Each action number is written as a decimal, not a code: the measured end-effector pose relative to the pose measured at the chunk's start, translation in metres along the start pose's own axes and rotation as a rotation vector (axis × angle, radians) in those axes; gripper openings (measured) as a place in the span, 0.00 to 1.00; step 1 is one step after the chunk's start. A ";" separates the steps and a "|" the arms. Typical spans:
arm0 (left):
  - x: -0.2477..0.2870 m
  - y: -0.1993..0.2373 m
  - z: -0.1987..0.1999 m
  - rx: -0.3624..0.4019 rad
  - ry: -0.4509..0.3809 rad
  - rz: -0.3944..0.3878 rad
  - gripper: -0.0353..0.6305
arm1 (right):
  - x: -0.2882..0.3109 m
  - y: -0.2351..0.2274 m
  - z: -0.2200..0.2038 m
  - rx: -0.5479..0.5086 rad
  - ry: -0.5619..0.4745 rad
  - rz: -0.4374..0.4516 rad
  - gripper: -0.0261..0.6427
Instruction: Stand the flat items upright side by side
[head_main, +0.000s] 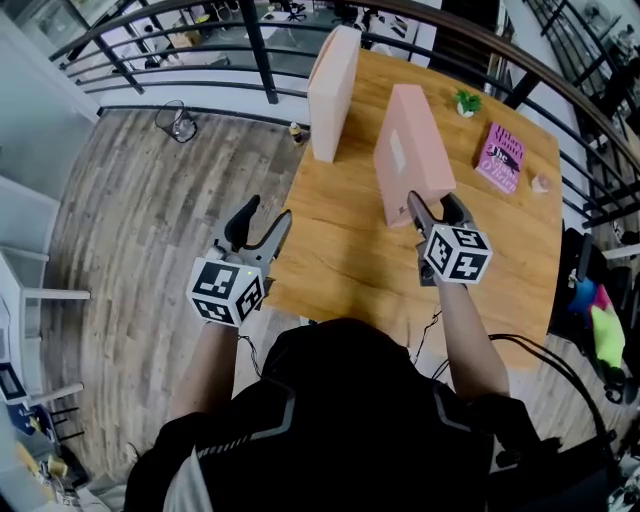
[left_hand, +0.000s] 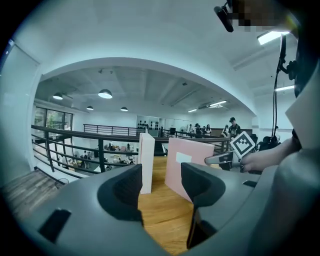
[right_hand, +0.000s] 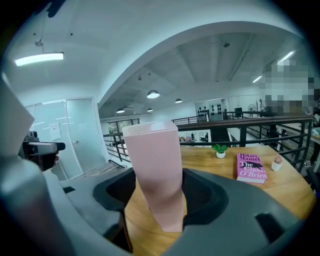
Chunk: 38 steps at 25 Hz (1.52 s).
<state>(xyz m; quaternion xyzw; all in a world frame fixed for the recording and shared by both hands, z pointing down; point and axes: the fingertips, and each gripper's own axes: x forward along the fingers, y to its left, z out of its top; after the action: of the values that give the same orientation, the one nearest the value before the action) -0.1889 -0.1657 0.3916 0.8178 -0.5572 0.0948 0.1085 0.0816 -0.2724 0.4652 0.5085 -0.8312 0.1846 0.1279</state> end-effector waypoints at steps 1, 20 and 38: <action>-0.004 0.008 0.002 0.000 -0.007 0.014 0.44 | 0.008 0.005 0.002 0.012 -0.003 0.000 0.48; -0.063 0.103 0.001 0.034 -0.003 0.133 0.44 | 0.136 0.060 0.047 0.173 -0.047 -0.082 0.52; -0.069 0.101 0.002 -0.008 -0.032 0.114 0.43 | 0.159 0.070 0.035 0.128 0.038 -0.048 0.52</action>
<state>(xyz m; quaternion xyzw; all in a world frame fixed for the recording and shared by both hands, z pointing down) -0.3079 -0.1404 0.3783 0.7858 -0.6048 0.0853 0.0971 -0.0530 -0.3856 0.4847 0.5317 -0.8027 0.2441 0.1152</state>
